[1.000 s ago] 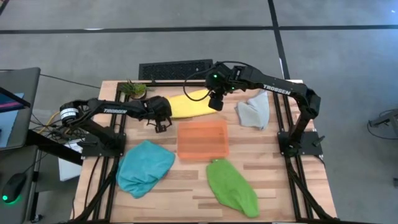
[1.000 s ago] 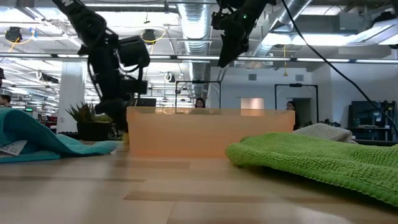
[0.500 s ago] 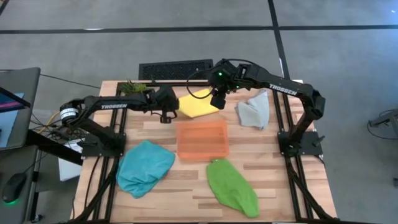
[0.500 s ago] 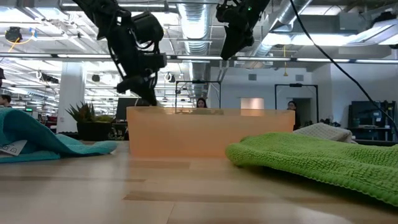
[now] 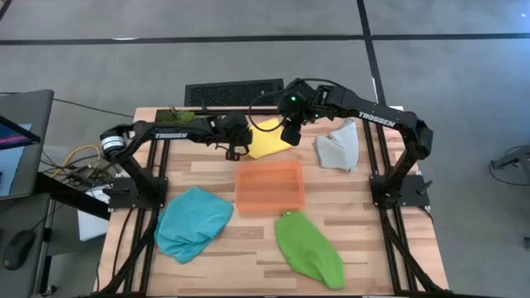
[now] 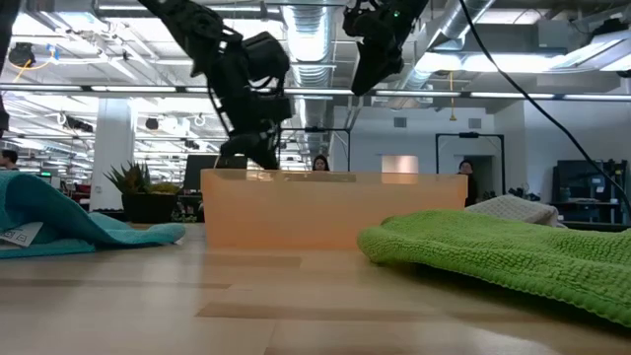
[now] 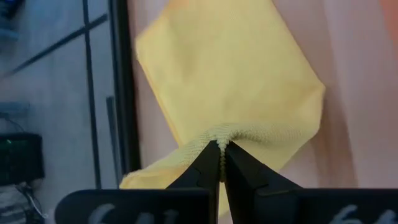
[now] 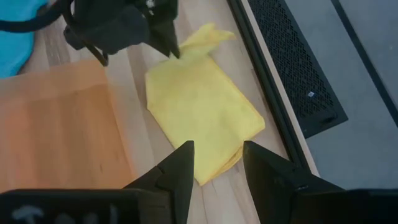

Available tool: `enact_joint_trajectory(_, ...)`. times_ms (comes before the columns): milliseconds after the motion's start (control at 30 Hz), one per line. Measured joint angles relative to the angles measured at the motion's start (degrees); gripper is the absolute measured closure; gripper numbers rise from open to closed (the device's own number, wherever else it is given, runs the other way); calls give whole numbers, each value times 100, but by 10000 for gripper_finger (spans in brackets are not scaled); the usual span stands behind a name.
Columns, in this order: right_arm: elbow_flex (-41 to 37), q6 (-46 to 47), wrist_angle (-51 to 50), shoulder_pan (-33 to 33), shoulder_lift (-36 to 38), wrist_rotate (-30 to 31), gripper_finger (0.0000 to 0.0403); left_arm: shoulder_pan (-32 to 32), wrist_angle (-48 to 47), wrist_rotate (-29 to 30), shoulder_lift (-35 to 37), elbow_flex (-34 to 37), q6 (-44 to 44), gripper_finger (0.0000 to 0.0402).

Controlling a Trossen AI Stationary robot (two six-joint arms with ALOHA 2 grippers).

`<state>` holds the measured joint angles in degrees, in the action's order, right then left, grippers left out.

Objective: Sort microfiber towel by color & place in baskets
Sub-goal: Fold the yellow towel

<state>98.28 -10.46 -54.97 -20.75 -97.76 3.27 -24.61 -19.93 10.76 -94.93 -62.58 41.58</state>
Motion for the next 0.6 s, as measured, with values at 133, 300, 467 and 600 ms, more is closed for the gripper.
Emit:
enact_joint_trajectory(133, 0, 0, -53, 0, 0, 0, 241, 3, -14, -163, -292, -439, 285, 400)
enact_joint_trajectory(300, 4, 19, -119, -39, 179, 0, 241, 43, -7, -310, -683, -862, 506, 400)
enact_joint_trajectory(467, 4, 182, -182, -37, 456, 11, 241, 144, -27, -298, -1033, -1195, 792, 400)
enact_joint_trajectory(600, 4, 260, -176, -39, 677, 13, 241, 257, -44, -290, -1364, -1489, 845, 400)
